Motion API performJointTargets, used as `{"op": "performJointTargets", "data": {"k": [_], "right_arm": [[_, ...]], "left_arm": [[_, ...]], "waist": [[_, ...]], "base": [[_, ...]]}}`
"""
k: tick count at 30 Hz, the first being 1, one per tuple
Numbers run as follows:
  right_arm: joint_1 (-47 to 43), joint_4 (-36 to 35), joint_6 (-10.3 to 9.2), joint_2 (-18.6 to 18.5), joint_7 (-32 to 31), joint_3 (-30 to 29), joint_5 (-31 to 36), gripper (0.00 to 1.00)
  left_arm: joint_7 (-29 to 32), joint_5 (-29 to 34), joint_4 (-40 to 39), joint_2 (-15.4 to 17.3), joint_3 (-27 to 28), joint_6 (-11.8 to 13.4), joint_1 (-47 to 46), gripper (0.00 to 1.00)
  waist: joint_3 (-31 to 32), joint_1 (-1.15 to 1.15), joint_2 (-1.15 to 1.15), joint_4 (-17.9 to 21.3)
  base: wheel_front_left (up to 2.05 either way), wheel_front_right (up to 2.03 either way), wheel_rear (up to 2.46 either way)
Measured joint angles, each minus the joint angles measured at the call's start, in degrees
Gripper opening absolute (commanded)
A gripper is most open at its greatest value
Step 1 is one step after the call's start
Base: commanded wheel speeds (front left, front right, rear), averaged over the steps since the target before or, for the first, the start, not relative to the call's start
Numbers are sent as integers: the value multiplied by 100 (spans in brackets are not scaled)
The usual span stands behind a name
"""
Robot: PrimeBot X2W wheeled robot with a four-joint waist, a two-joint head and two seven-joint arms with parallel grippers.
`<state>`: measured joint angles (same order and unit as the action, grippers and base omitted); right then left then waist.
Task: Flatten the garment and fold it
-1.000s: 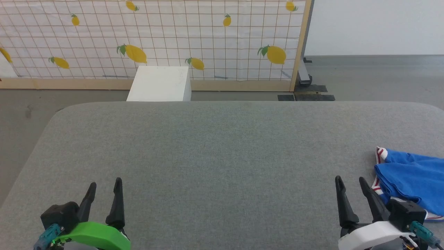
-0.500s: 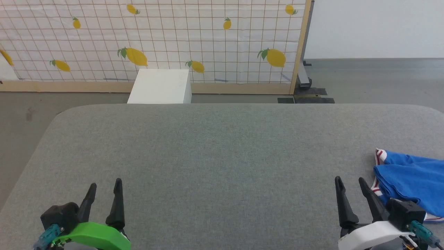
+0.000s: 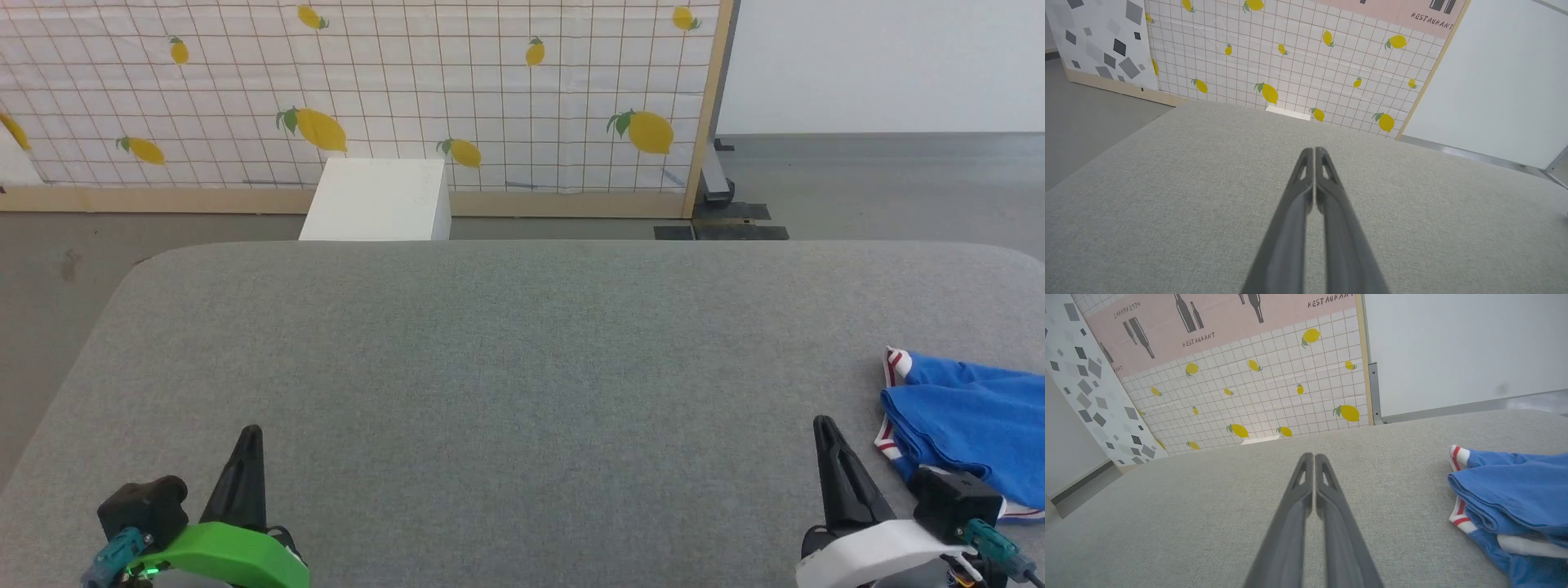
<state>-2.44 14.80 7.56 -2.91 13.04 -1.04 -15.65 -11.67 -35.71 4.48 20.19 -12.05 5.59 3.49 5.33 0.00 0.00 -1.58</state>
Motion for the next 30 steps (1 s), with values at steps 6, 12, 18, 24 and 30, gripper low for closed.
{"op": "performJointTargets", "data": {"k": [6,12,18,24,30], "right_arm": [[0,-15,0,0,-22,1,8,0],[0,-88,0,0,-93,3,89,0],[0,-147,0,0,-153,7,162,0],[1,-224,0,0,-209,9,221,0],[1,-292,0,0,-280,15,301,0]], "left_arm": [[27,81,1,-37,19,0,-1,0],[91,219,-5,-99,65,-10,-3,0],[142,369,-26,-208,130,-35,-4,0],[189,566,-49,-255,199,-58,-7,0],[256,682,-87,-370,233,-99,-9,0]], "waist": [[-20,0,0,6],[-45,0,0,13],[-70,0,0,21],[-96,0,0,28],[-121,0,0,35]], "base": [[0,0,0],[0,0,0],[0,0,0],[0,0,0],[0,0,0]]}}
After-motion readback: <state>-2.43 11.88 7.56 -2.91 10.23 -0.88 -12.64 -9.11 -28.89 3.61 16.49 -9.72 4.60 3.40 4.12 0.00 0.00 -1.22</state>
